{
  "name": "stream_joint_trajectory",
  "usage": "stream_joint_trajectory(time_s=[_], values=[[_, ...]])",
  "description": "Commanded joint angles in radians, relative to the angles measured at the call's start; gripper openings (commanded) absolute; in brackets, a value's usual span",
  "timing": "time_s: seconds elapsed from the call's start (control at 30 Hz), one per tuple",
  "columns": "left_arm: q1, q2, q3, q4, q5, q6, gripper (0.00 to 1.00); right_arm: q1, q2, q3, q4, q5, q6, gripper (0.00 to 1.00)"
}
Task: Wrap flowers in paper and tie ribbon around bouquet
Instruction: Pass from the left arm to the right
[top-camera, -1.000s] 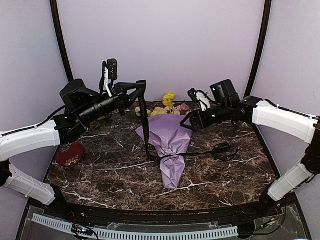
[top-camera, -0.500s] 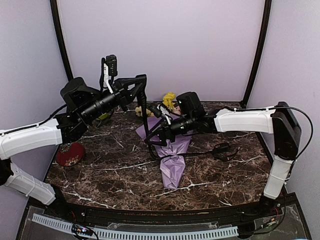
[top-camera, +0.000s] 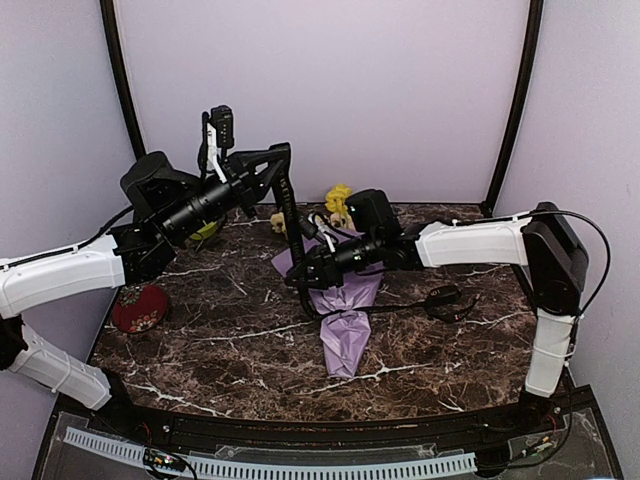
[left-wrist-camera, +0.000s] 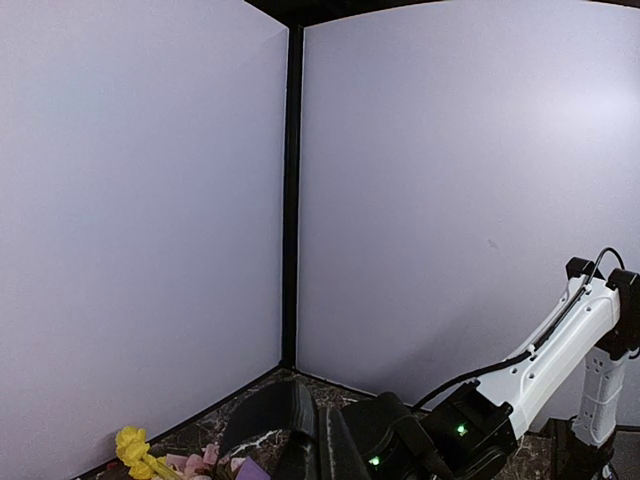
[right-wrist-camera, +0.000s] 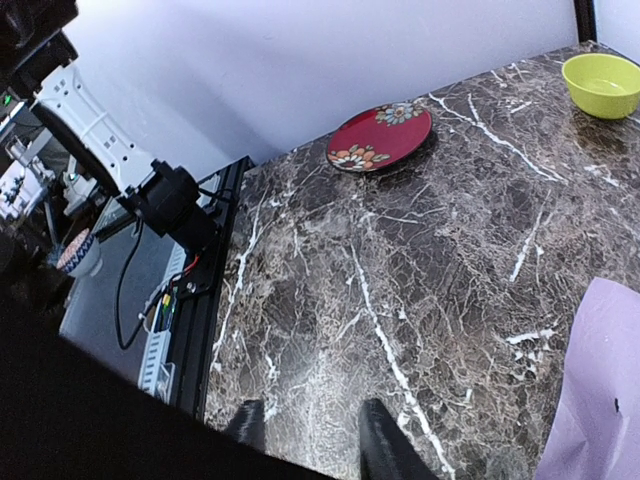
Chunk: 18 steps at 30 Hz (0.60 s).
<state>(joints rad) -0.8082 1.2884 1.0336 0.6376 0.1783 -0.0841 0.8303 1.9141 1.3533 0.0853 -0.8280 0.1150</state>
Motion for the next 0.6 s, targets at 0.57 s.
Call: stream_joint_trajectory(time_s=[0.57], values=[[0.173,0.048,-0.078,-0.522,-0.462,-0.278,0.0,-0.007,-0.094,-0.114,0.004,-0.003,0.03,0.0]])
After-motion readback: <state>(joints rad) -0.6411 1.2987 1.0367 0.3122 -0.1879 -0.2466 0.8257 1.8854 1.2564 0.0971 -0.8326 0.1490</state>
